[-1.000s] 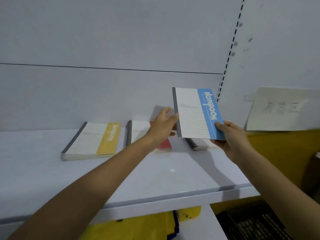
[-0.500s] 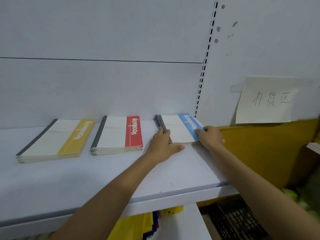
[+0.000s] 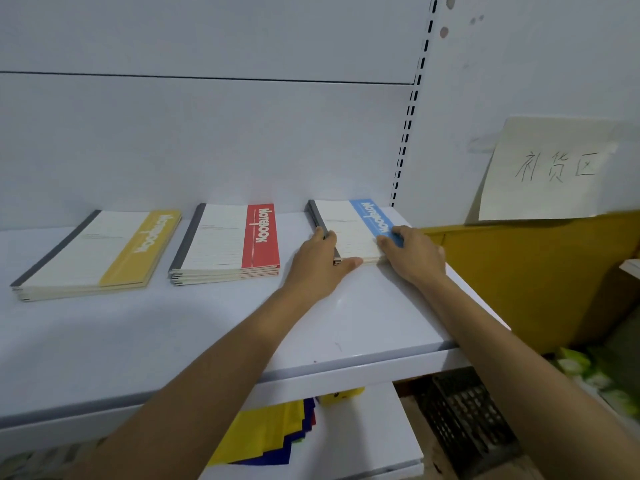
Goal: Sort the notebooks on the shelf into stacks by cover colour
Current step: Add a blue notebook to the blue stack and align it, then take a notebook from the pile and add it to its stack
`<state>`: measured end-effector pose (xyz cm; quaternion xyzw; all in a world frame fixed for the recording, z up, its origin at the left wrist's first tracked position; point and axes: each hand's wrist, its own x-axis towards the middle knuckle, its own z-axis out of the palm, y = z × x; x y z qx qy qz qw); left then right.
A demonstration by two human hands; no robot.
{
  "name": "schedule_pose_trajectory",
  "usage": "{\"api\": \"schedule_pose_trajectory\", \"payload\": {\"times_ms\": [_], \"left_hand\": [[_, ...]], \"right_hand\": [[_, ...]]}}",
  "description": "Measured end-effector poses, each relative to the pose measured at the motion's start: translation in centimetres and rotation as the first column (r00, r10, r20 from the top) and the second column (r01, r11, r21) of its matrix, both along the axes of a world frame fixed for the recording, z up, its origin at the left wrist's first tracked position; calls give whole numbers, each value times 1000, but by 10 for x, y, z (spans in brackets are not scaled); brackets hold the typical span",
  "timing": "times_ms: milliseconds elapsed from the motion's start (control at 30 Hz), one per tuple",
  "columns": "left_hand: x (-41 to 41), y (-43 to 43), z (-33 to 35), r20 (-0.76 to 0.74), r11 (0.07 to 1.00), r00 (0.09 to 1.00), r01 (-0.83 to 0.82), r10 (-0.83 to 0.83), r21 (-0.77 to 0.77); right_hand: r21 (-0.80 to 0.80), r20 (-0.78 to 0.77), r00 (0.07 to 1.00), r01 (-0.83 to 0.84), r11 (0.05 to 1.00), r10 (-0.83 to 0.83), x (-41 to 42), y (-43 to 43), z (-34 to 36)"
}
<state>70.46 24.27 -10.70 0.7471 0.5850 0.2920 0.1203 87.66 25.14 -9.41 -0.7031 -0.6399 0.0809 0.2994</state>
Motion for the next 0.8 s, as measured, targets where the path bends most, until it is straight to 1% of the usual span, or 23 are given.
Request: {"api": "schedule_pose_trajectory", "payload": {"times_ms": [167, 300, 400, 467, 567, 667, 733, 800], "left_hand": [[1, -1, 0, -53, 1000, 999, -4, 4, -6], [1, -4, 2, -47, 1000, 999, -12, 11, -15], [3, -11, 8, -24, 1000, 1000, -13, 13, 3], [2, -20, 14, 2, 999, 1000, -19, 19, 33], [-6, -40, 25, -2, 994, 1000, 22, -21, 103], [-29, -67, 39, -131, 979, 989, 87, -63, 185], [-57, -84, 48, -204, 969, 979, 77, -28, 234], [-93, -100, 56, -262, 961, 964, 35, 39, 274]], "right_hand": [[4, 29, 1000, -5, 1000, 5, 0, 0, 0], [7, 63, 998, 0, 1000, 0, -2, -1, 0], [-4, 33, 999, 16, 1000, -16, -4, -3, 4], [74, 0, 999, 51, 996, -51, -4, -8, 9], [270, -23, 999, 48, 962, -43, -14, -19, 20], [386, -54, 997, -29, 922, 54, -42, -34, 34], [433, -56, 988, -107, 895, 145, -72, -45, 41], [459, -54, 974, -171, 872, 220, -107, -56, 45]]}}
